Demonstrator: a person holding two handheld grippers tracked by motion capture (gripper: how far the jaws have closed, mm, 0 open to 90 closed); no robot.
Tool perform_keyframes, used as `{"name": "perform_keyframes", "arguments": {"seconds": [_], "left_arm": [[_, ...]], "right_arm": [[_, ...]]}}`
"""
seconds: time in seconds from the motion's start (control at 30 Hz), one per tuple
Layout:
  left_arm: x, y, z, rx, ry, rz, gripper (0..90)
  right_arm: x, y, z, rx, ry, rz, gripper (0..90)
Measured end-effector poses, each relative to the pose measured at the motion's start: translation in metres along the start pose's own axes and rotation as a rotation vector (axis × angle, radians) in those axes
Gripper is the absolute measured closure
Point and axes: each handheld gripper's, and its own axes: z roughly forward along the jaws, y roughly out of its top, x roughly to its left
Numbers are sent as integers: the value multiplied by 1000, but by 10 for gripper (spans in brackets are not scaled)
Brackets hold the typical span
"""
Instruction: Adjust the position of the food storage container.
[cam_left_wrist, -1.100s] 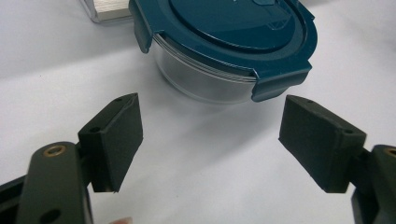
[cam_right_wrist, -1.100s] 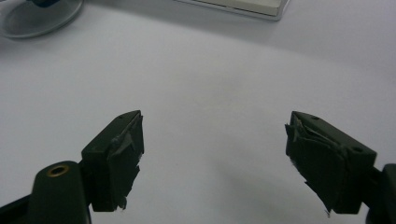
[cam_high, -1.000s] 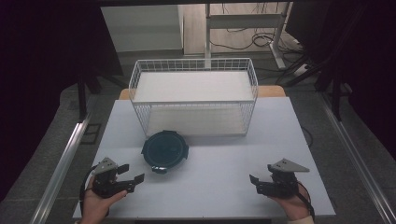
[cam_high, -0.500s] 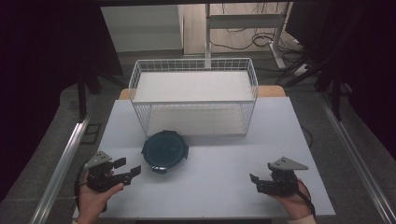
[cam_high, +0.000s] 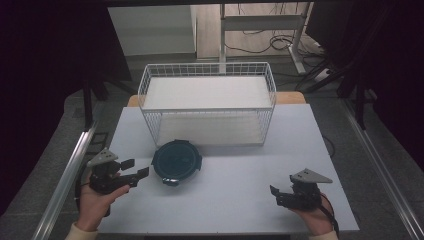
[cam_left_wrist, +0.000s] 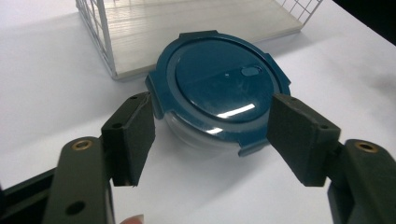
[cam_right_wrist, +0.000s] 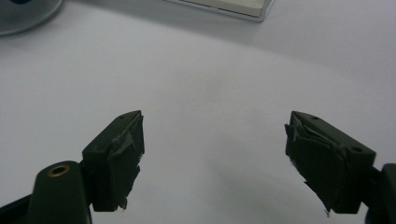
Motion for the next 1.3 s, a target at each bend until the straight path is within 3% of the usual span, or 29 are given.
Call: {"name": "perform_keyframes", "arguments": {"seconds": [0.17, 0.47, 0.57, 0.73, 0.9, 1.13, 1.3], "left_arm": [[3, 15, 8, 1, 15, -3, 351], [18, 39, 29, 59, 29, 2, 442], [24, 43, 36, 71, 7, -8, 547], [30, 46, 49, 103, 21, -16, 745], [36, 48, 63, 129, 28, -14, 879], [41, 57, 79, 146, 52, 10, 896], [42, 58, 92, 186, 78, 40, 894]], "right_arm": [[-1, -1, -1, 2, 3, -1, 192], [-3, -2, 0, 7, -5, -5, 192], [-3, -3, 1, 11, -7, -2, 191], [-3, -3, 2, 15, -9, -3, 190], [-3, -4, 3, 21, -12, -8, 190], [-2, -4, 5, 25, -13, -12, 190], [-2, -4, 5, 27, -16, -17, 189]]}}
